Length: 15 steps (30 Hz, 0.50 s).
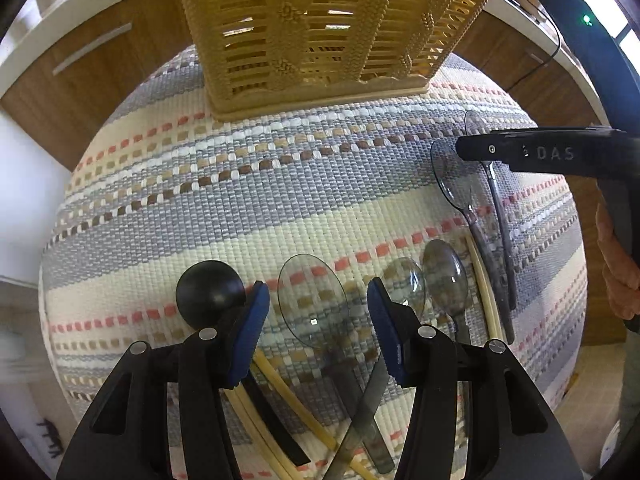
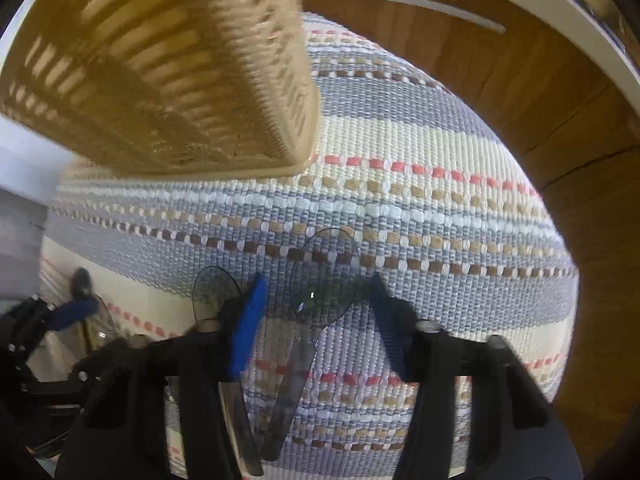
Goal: Organize utensils
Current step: 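Grasp a clear plastic spoon with the right tool while the left tool grasps another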
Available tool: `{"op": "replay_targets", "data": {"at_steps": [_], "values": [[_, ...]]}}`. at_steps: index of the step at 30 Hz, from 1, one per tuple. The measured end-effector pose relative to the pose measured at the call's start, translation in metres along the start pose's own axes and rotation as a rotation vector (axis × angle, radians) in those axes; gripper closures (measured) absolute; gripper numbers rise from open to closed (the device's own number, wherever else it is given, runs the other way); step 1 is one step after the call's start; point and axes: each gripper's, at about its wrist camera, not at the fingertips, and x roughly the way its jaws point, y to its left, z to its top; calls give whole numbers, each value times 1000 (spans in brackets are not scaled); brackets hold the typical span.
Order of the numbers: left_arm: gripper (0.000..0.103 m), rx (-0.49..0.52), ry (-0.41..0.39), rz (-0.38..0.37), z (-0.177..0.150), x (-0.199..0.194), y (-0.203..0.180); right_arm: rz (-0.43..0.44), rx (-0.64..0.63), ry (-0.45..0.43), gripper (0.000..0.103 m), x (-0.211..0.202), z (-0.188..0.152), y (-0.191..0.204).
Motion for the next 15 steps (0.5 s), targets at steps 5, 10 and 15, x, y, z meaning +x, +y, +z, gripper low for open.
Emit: {"op": "replay_targets", "data": {"at_steps": [5,10,15], "values": [[70,21,-13,50,1,-1,4,-37,-48,-6,73,4,-3,15],[71,6,-90,-3,-1,-12,4,-6,-59,-47,73,-4,-13,15],[71,39,-282,-40,-4,-64,-6,70,-90,-196,73,-46,-38,7]]}}
